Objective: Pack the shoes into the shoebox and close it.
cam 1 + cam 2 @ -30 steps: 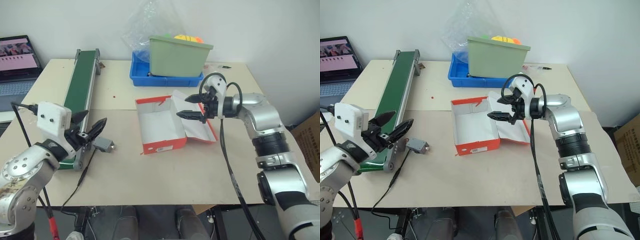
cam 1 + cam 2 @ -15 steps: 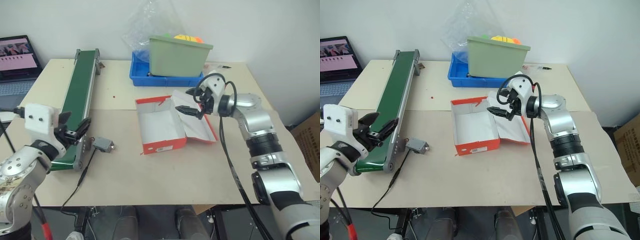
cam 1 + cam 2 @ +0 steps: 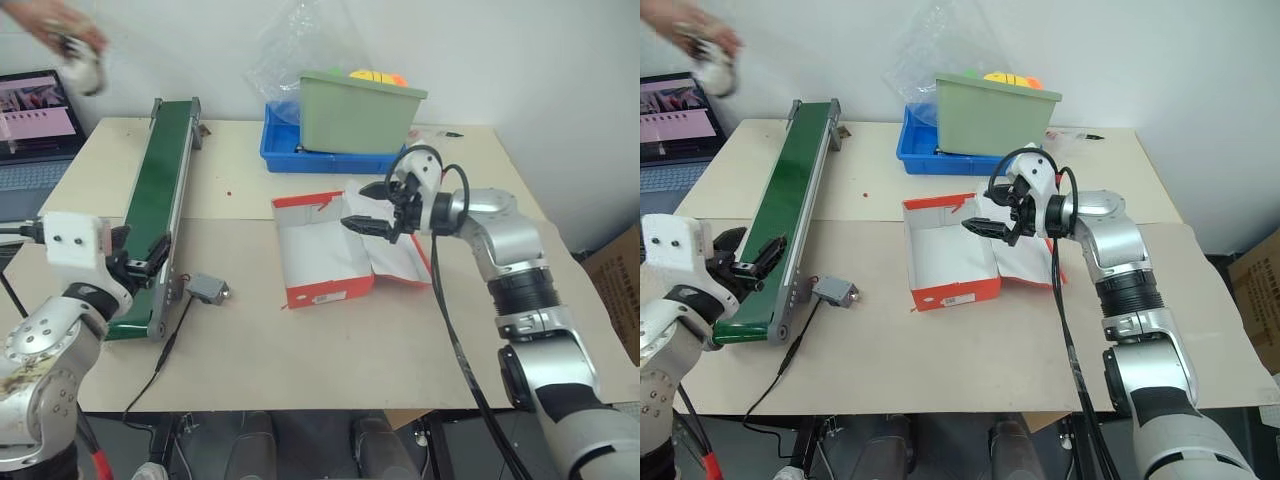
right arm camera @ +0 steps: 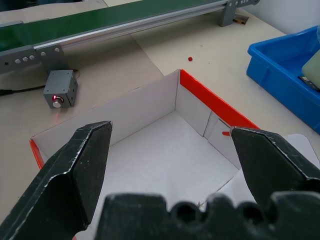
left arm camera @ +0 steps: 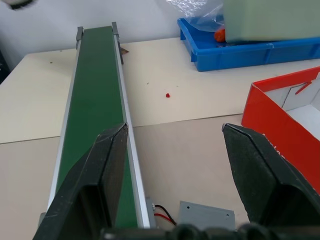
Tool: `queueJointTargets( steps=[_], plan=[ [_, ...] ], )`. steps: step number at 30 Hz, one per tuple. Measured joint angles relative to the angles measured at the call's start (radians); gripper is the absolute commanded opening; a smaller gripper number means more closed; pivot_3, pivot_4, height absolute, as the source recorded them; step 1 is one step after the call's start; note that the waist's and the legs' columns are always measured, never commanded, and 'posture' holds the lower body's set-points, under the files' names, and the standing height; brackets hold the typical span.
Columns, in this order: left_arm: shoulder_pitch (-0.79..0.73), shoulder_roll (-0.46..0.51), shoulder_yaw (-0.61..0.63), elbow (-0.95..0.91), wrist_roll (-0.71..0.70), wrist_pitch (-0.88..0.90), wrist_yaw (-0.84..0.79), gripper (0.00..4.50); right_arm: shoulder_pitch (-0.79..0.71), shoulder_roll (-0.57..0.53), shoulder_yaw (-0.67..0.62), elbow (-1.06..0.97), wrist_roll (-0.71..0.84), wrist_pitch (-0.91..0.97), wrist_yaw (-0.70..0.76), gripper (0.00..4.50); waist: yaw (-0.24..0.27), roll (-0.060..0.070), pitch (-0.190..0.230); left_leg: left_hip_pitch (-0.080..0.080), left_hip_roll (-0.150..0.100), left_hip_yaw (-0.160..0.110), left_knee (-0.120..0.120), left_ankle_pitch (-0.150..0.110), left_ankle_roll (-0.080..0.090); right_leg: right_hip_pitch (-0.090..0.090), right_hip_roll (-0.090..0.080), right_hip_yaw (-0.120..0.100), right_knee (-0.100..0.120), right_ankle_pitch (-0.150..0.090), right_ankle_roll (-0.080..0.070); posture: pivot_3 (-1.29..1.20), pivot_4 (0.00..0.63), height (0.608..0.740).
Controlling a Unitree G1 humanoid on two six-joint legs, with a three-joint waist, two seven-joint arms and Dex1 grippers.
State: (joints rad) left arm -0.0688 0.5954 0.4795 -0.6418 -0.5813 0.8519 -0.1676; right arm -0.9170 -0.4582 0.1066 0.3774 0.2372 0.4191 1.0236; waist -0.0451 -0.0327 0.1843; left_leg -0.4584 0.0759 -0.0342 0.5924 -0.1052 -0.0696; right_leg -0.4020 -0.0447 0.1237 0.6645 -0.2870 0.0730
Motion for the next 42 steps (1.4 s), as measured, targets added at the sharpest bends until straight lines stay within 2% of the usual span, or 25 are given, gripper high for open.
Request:
queueJointTargets(
  steps=[13,18,31,42],
  plan=[
    [-0.045,-0.012,0.018,0.059,0.077,-0.050,0.041,3.20,0.053,0.067,-0.022,-0.102,0.062,0.073,-0.044,4.47,0.000,0.000,0.000,0.000,0.000,0.000,0.000,0.000,0.000,0.000,0.000,0.000,0.000,0.000,0.000,0.00,0.150,0.740],
    [-0.044,-0.052,0.053,0.070,0.090,-0.075,0.070,4.46,0.056,0.069,-0.021,-0.106,0.061,0.073,-0.041,4.50,0.001,0.000,0.000,0.000,0.000,0.000,0.000,0.000,0.000,0.000,0.000,0.000,0.000,0.000,0.000,0.00,0.150,0.740],
    [-0.017,-0.099,0.107,0.077,0.110,-0.078,0.127,4.46,0.055,0.079,-0.001,-0.101,0.061,0.072,-0.014,4.50,-0.001,0.000,0.000,0.000,0.000,0.000,0.000,0.000,0.000,0.000,0.000,0.000,0.000,0.000,0.000,0.00,0.150,0.740],
    [-0.040,-0.134,0.125,0.196,0.126,-0.131,0.144,4.46,0.055,0.112,0.026,-0.150,0.061,0.072,-0.003,4.50,0.000,-0.001,0.000,0.000,0.000,0.000,0.000,0.000,0.000,0.000,0.000,0.000,0.000,0.000,0.000,0.00,0.150,0.740]
  ],
)
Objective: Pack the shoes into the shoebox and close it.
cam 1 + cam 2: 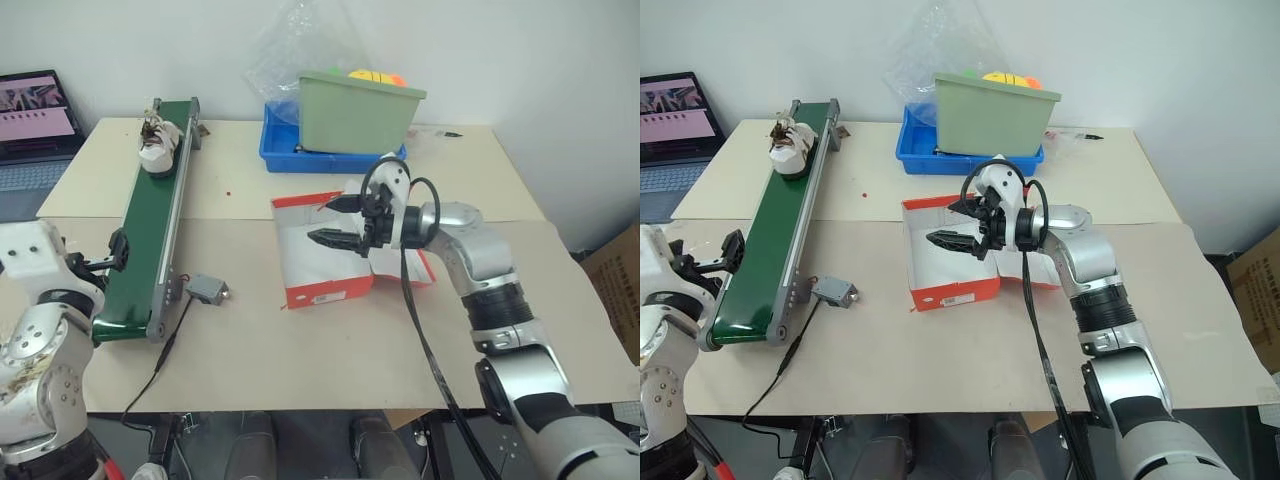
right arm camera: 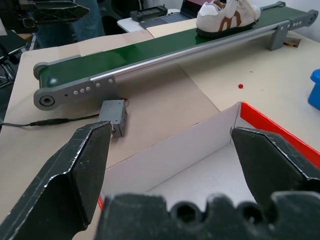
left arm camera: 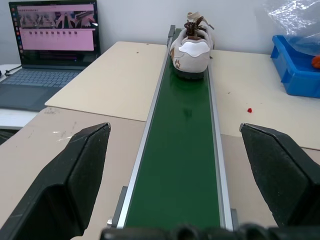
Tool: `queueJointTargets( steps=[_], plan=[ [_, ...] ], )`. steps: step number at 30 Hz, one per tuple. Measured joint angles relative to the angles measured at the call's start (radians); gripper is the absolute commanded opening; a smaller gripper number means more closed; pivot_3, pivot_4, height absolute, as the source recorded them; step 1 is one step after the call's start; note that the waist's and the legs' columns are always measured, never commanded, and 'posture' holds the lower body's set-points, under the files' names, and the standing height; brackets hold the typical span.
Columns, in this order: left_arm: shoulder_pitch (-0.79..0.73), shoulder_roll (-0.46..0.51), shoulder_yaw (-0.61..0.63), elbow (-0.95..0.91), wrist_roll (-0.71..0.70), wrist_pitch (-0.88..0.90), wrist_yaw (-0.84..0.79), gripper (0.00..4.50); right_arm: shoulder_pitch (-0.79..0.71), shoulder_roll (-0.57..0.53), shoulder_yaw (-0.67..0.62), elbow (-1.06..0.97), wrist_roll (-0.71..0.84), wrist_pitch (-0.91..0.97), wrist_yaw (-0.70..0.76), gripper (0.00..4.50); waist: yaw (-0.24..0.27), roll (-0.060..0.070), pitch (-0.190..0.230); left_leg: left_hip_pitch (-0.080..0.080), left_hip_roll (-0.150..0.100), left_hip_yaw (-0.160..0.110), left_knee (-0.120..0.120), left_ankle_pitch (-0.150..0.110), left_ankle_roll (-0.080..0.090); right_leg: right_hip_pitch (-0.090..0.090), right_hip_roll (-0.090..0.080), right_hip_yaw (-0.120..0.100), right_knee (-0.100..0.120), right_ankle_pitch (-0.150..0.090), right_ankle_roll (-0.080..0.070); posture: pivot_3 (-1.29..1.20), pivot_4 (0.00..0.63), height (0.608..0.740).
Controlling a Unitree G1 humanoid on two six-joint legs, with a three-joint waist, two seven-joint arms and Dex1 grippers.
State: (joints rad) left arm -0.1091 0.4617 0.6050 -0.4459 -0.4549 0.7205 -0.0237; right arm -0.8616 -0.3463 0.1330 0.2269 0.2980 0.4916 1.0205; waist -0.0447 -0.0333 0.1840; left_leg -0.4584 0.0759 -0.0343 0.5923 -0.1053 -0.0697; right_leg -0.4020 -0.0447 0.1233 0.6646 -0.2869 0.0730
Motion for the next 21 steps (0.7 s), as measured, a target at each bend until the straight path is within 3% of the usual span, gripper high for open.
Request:
queueJointTargets(
  steps=[21],
  plan=[
    [-0.115,-0.004,-0.099,0.321,0.065,-0.177,-0.084,4.46,0.025,-0.022,0.010,-0.138,0.062,0.087,0.015,4.50,0.002,-0.001,0.000,0.000,0.000,0.000,-0.001,0.000,0.000,0.000,0.000,0.000,0.000,0.000,0.000,0.00,0.150,0.740]
  ],
)
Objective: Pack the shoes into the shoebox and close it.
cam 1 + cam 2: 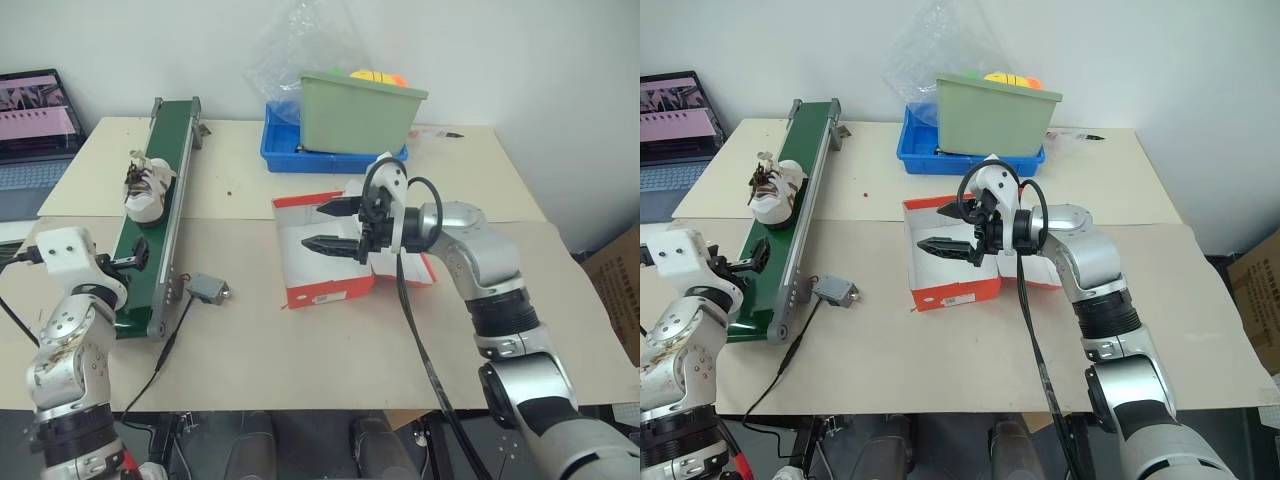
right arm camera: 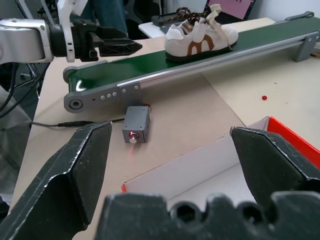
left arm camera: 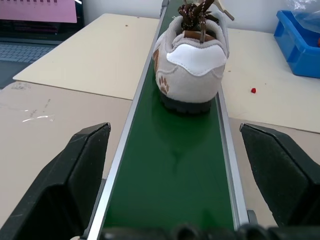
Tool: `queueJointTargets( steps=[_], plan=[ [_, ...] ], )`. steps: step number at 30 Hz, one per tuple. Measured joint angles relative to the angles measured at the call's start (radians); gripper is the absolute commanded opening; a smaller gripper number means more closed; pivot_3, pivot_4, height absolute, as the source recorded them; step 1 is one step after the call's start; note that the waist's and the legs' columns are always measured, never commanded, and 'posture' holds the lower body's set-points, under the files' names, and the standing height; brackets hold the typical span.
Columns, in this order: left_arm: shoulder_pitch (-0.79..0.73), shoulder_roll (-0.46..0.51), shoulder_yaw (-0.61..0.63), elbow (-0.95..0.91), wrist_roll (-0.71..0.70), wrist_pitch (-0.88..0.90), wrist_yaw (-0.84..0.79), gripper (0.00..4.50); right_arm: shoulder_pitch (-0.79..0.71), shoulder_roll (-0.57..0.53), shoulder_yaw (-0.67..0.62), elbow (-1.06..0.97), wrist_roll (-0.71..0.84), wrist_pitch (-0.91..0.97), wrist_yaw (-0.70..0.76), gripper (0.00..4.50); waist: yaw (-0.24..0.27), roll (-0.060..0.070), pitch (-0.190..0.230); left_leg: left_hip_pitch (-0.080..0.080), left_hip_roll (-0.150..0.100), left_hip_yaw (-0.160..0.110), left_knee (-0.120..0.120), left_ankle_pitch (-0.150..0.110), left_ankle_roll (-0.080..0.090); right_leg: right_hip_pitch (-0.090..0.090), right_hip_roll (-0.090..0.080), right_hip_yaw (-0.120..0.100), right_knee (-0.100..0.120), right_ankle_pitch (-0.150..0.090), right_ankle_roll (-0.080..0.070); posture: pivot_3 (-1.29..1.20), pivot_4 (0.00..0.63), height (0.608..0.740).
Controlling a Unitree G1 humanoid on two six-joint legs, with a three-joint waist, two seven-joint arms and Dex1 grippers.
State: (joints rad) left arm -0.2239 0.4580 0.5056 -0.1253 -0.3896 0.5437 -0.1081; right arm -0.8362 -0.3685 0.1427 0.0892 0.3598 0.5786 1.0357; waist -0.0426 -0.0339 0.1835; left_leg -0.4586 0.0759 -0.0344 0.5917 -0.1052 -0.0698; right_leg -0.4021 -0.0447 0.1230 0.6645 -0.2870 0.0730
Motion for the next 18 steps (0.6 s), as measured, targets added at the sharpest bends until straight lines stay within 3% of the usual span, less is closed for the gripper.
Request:
queueJointTargets(
  steps=[8,11,15,18],
  plan=[
    [-0.010,-0.003,-0.012,0.064,0.000,-0.001,-0.012,4.46,0.000,-0.023,0.000,-0.023,0.016,0.027,-0.016,4.50,0.000,0.000,0.000,0.000,0.000,0.000,0.000,0.000,0.000,0.000,0.000,0.000,0.000,0.000,0.000,0.00,0.150,0.740],
    [-0.013,-0.012,-0.018,0.080,-0.001,-0.001,-0.017,3.78,0.000,-0.029,0.000,-0.026,0.016,0.033,-0.019,4.50,0.000,0.000,0.000,0.000,0.000,0.000,0.000,0.000,0.000,0.000,0.000,0.000,0.000,0.000,0.000,0.00,0.150,0.740],
    [-0.017,-0.025,-0.015,0.093,-0.007,-0.006,-0.024,2.50,0.000,-0.033,0.000,-0.026,0.016,0.033,-0.026,4.50,0.004,0.000,0.000,0.000,0.000,0.000,0.000,0.000,0.000,0.000,0.000,0.000,0.000,0.000,0.000,0.00,0.150,0.740],
    [-0.018,-0.027,-0.012,0.090,-0.011,-0.008,-0.030,2.08,0.000,-0.033,0.000,-0.026,0.016,0.033,-0.028,4.50,0.009,0.000,0.000,0.000,0.000,0.000,0.000,0.000,0.000,0.000,0.000,0.000,0.000,0.000,0.000,0.00,0.150,0.740]
  ],
)
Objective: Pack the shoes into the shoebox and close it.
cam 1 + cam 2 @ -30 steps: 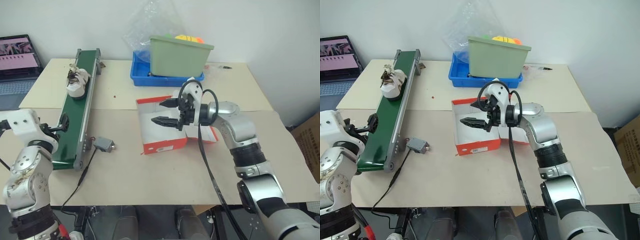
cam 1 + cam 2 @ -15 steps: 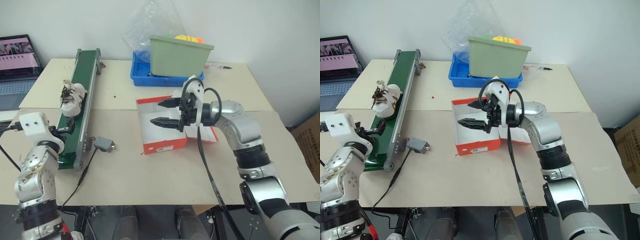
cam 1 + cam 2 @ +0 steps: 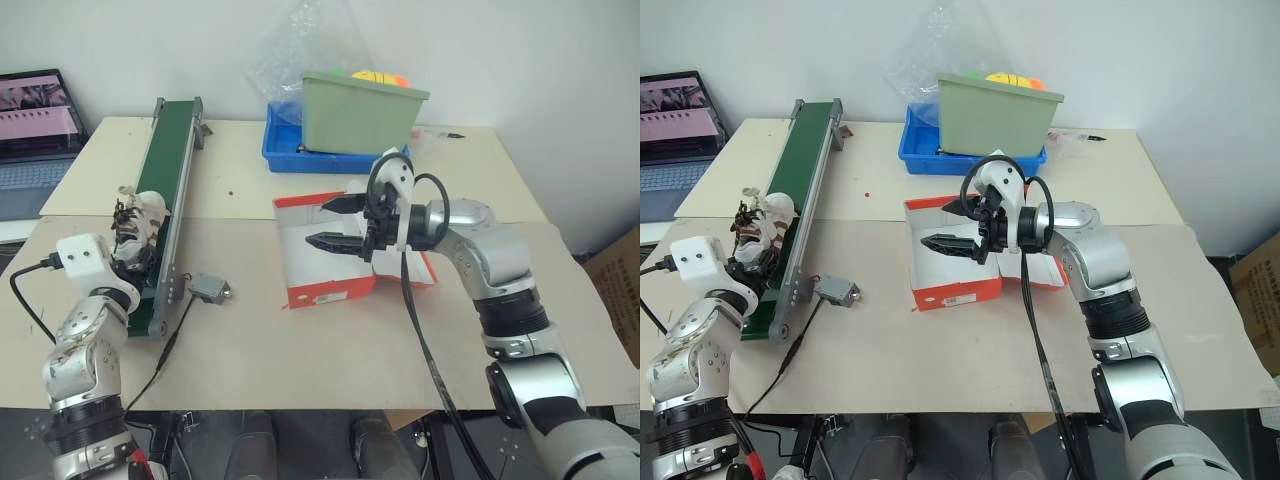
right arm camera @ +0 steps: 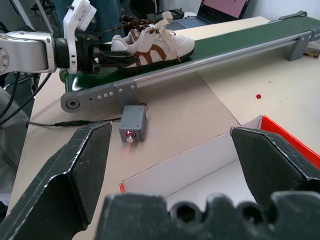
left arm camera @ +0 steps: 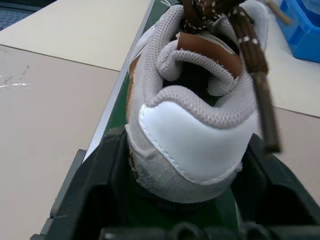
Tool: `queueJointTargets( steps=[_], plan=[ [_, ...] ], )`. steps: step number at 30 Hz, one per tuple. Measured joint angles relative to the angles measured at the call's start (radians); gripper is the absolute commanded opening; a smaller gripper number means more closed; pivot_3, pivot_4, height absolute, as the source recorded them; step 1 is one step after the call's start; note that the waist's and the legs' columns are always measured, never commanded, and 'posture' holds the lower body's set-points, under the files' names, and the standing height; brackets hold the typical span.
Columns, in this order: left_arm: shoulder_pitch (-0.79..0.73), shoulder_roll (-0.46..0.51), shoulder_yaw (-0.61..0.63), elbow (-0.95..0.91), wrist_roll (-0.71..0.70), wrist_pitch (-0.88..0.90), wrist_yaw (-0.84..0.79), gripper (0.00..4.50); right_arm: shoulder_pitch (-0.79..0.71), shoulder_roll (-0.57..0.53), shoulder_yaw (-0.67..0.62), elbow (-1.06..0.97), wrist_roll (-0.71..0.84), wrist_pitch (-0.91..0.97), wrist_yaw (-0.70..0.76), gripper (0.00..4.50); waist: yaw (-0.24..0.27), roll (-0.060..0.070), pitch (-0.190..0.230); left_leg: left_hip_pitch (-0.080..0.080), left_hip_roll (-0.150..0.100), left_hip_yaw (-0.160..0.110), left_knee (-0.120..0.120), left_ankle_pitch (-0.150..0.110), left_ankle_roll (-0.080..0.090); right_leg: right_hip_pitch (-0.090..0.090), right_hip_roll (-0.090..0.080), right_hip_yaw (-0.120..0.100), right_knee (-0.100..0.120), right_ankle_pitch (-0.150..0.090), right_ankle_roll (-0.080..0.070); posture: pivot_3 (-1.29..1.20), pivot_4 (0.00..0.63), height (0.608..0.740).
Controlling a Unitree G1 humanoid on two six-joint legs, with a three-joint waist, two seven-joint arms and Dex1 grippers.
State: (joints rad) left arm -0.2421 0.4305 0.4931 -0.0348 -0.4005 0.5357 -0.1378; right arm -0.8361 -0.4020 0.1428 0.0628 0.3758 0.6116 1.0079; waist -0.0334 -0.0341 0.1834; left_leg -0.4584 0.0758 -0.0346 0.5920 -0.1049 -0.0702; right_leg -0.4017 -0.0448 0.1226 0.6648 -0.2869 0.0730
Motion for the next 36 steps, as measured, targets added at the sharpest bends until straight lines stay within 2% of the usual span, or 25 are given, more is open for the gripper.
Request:
queueJointTargets(
  steps=[4,9,12,14,18,22,28,36],
  plan=[
    [-0.001,-0.037,-0.004,-0.042,-0.038,-0.006,-0.018,1.96,-0.002,0.003,-0.010,0.001,0.023,0.031,-0.009,4.50,0.007,0.000,0.000,-0.001,0.000,0.000,0.000,0.000,0.000,0.000,0.000,0.000,0.000,0.000,0.000,0.00,0.150,0.740],
    [-0.066,-0.061,-0.087,-0.229,-0.068,-0.048,-0.049,1.96,-0.079,0.068,-0.162,0.088,0.178,0.218,-0.086,4.50,0.010,-0.001,0.000,-0.002,0.000,-0.001,0.000,0.000,0.000,-0.001,0.000,0.000,0.000,0.000,0.000,0.00,0.150,0.740],
    [-0.085,-0.090,-0.142,-0.329,-0.075,-0.064,-0.053,1.96,-0.181,0.140,-0.329,0.190,0.314,0.331,-0.200,4.50,0.004,-0.001,0.000,-0.001,0.000,0.000,0.000,0.000,0.000,0.000,0.000,0.000,0.000,0.000,0.000,0.00,0.150,0.740],
    [-0.093,-0.148,-0.193,-0.372,-0.077,-0.063,-0.031,1.96,-0.277,0.197,-0.485,0.317,0.418,0.408,-0.355,4.50,-0.001,-0.001,0.000,-0.001,0.000,-0.001,0.000,0.000,0.000,0.000,0.000,0.000,0.000,0.000,0.000,0.00,0.150,0.740],
    [-0.105,-0.200,-0.293,-0.421,-0.071,-0.052,-0.004,1.96,-0.325,0.239,-0.629,0.446,0.495,0.453,-0.539,4.50,-0.004,-0.001,0.000,-0.002,0.000,-0.001,0.000,0.000,0.000,0.000,0.000,0.000,0.000,0.000,0.000,0.00,0.150,0.740],
    [-0.145,-0.250,-0.347,-0.439,-0.071,-0.039,0.031,1.96,-0.320,0.260,-0.633,0.453,0.515,0.493,-0.600,4.50,-0.008,-0.001,0.000,-0.003,0.000,-0.001,0.000,0.000,0.000,-0.001,0.000,0.000,0.000,0.000,0.000,0.00,0.150,0.740],
    [-0.191,-0.313,-0.451,-0.464,-0.050,-0.003,0.088,1.96,-0.316,0.268,-0.626,0.431,0.516,0.504,-0.617,4.50,-0.010,-0.001,0.000,-0.003,0.000,-0.001,0.000,0.000,0.000,-0.001,0.000,0.000,0.000,0.000,0.000,0.00,0.150,0.740],
    [-0.171,-0.357,-0.460,-0.464,-0.051,0.010,0.117,1.96,-0.316,0.268,-0.624,0.426,0.516,0.502,-0.616,4.50,-0.013,-0.001,0.000,-0.003,0.000,-0.001,0.000,0.000,0.000,-0.001,0.000,0.000,0.000,0.000,0.000,0.00,0.150,0.740]
  ],
)
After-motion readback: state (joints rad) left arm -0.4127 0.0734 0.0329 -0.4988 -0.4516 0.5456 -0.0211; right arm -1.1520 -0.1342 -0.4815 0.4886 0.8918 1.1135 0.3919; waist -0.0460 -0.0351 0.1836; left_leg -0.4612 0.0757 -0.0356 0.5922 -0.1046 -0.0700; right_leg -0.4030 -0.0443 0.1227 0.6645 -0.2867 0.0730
